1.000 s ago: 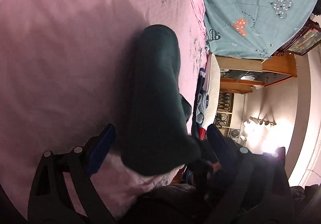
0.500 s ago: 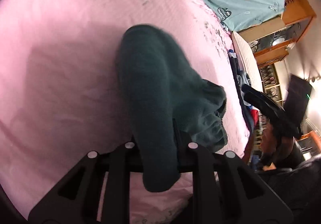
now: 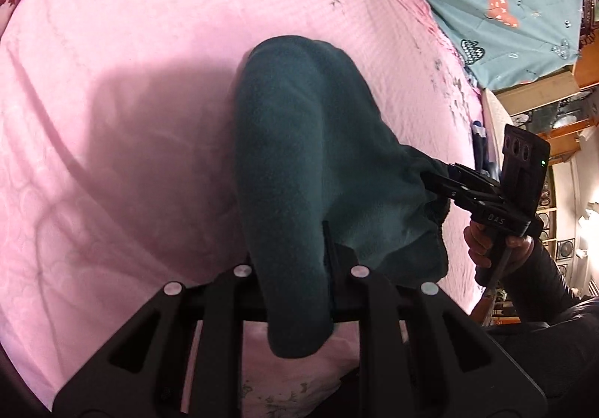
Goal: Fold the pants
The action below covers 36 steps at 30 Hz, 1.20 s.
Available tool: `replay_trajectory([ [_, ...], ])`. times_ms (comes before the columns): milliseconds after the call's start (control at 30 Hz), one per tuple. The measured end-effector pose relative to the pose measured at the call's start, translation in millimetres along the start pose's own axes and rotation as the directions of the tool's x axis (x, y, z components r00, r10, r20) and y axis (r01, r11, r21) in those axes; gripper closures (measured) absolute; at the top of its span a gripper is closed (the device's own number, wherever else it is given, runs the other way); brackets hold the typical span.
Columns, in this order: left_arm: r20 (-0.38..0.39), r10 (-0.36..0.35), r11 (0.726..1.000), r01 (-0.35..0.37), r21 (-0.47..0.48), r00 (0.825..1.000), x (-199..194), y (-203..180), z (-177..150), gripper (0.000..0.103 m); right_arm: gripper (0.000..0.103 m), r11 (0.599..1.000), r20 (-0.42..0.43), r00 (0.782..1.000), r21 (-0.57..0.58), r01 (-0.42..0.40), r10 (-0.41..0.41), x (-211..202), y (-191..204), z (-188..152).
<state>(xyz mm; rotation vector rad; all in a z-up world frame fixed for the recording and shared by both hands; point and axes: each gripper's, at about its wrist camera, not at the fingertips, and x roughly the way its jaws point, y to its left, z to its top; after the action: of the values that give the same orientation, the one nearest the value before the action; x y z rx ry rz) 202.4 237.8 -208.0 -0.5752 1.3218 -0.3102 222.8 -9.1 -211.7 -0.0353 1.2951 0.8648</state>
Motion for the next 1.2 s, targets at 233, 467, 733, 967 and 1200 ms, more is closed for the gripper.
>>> replay_trajectory([
  [233, 0.001, 0.028, 1.000, -0.028, -0.014, 1.000, -10.7, 15.9, -11.3, 0.085, 0.078, 1.000, 0.021, 1.000, -0.013, -0.021, 0.022, 1.8, 3.7, -1.9],
  [467, 0.081, 0.023, 0.998, -0.028, 0.055, 0.996, -42.5, -4.2, -1.4, 0.085, 0.083, 0.974, 0.128, 0.983, -0.170, 0.152, -0.131, -34.3, 56.0, 13.1],
  [733, 0.372, 0.016, 0.992, -0.063, 0.113, 0.928, -125.3, 6.3, 81.0, 0.085, 0.083, 0.909, 0.325, 0.937, -0.342, 0.239, -0.124, -46.4, 85.4, 147.7],
  [967, 0.445, 0.126, 0.987, -0.158, 0.035, 0.886, -99.2, 64.6, 182.0, 0.085, 0.083, 0.893, 0.262, 0.954, -0.382, 0.239, -0.143, 39.2, 66.4, 293.2],
  [1200, 0.396, 0.206, 0.974, -0.226, 0.005, 0.895, -37.8, 111.4, 219.4, 0.074, 0.078, 0.896, 0.153, 0.964, -0.361, 0.258, -0.216, 126.0, 22.3, 324.9],
])
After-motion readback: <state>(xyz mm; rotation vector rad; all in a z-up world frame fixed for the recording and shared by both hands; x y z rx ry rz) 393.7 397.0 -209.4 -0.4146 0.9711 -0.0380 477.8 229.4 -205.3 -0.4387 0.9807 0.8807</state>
